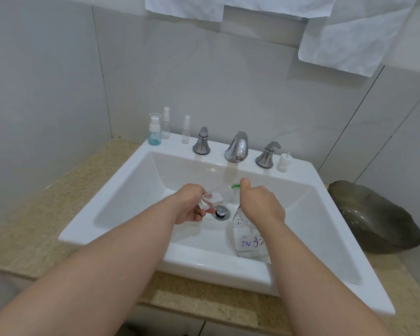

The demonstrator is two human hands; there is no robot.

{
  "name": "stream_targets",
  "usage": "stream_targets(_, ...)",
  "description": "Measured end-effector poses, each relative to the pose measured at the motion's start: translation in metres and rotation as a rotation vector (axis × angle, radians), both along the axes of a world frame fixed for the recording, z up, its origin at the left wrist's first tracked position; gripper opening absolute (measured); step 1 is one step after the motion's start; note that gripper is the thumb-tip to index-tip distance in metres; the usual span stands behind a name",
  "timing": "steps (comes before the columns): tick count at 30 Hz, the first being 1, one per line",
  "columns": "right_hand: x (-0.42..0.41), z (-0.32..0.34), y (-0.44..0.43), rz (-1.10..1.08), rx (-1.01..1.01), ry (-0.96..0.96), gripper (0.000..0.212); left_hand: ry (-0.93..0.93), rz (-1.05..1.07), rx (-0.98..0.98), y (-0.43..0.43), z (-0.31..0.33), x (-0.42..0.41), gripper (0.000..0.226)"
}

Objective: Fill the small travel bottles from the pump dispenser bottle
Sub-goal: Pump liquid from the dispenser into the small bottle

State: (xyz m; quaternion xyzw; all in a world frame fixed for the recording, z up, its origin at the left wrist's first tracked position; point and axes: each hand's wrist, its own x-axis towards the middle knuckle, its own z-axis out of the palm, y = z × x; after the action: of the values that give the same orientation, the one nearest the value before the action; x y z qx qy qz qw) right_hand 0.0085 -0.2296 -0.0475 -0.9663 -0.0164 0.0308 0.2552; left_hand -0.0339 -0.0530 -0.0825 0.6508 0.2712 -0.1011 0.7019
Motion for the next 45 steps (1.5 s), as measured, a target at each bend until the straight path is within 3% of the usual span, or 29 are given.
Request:
stream_targets(14, 0.0033, 0.0024, 0.0021, 0.041, -0.015, 0.011, 0.047, -0.001, -0.021, -0.002, -0.0031, 0.0062, -0.0060, 0.023)
stream_targets(28, -0.0009, -0.0005, -0.0002, 0.030, -0.050, -0.019, 0.061, -0.004, 0.000, 0.000, -0.0021, 0.0066, -0.0063, 0.022)
stream_targets(45, 0.0027, 0.0016, 0.0033, 0.023, -0.002, 0.000, 0.049, 0.010, -0.011, 0.008, -0.0038, 0.0081, -0.0067, 0.030)
